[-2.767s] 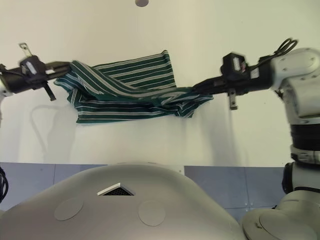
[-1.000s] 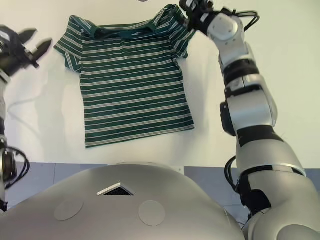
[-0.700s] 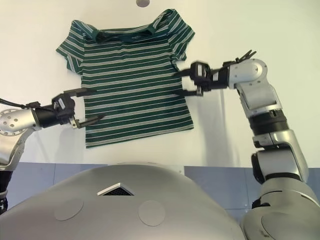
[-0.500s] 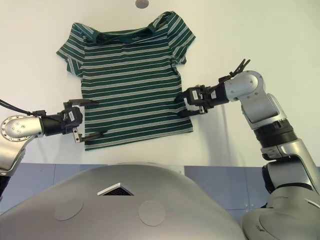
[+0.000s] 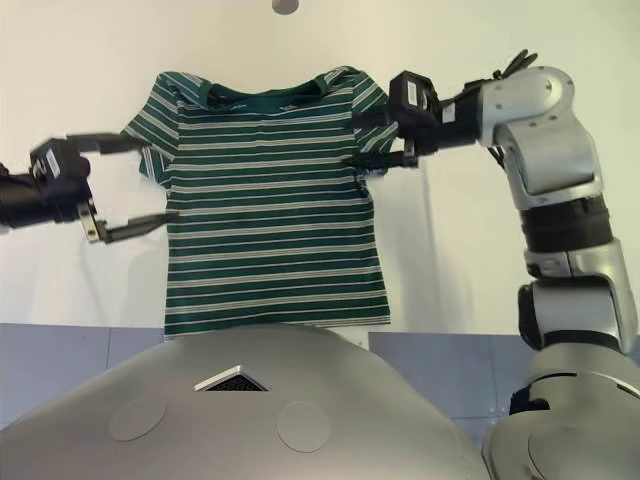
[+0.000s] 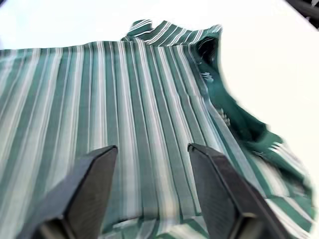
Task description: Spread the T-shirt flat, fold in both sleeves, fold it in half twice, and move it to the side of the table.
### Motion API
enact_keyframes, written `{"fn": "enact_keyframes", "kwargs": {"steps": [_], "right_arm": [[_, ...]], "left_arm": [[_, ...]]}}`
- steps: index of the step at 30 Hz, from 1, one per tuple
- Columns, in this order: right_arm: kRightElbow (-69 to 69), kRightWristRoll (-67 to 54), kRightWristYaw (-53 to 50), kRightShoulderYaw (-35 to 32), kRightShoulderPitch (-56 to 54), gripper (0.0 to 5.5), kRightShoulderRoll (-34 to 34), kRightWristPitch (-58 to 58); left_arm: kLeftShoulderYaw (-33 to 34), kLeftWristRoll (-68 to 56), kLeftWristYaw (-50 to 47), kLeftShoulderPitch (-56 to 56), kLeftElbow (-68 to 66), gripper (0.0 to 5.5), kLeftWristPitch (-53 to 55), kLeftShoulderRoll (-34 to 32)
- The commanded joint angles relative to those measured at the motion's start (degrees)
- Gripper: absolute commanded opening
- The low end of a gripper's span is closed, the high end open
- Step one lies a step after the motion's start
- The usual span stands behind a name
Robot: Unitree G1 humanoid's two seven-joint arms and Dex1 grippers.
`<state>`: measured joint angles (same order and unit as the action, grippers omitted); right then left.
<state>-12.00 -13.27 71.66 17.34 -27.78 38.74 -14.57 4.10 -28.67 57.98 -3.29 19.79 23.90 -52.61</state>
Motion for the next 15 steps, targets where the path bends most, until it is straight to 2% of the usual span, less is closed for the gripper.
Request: {"fn": "enact_keyframes", "kwargs": {"steps": [1, 5, 9, 12, 15], "right_arm": [[-16.2, 8.9, -6.4, 4.8, -6.8, 2.65, -8.7, 6.2], [-24.9, 11.4, -10.0, 4.3, -10.3, 2.65, -14.9, 9.6], [-22.3, 10.7, -11.1, 1.8, -9.1, 2.65, -16.2, 9.4], [-17.7, 9.9, -11.9, 0.6, -5.2, 2.65, -16.4, 7.4], [-15.0, 10.2, -12.8, 0.1, -3.2, 2.65, -17.2, 6.0]], "left_arm": [[-10.1, 9.0, -0.6, 20.0, -24.5, 5.36, -0.2, 8.5], [-10.5, 5.8, 2.8, 34.9, -45.7, 5.36, 6.2, 20.2], [-8.5, 9.0, 0.6, 43.6, -66.5, 5.36, 4.0, 24.9], [-7.5, 14.0, -4.7, 48.3, -77.3, 5.36, -10.8, 25.7], [-15.6, 27.5, -9.1, 48.0, -82.5, 5.36, -29.5, 23.1]]}}
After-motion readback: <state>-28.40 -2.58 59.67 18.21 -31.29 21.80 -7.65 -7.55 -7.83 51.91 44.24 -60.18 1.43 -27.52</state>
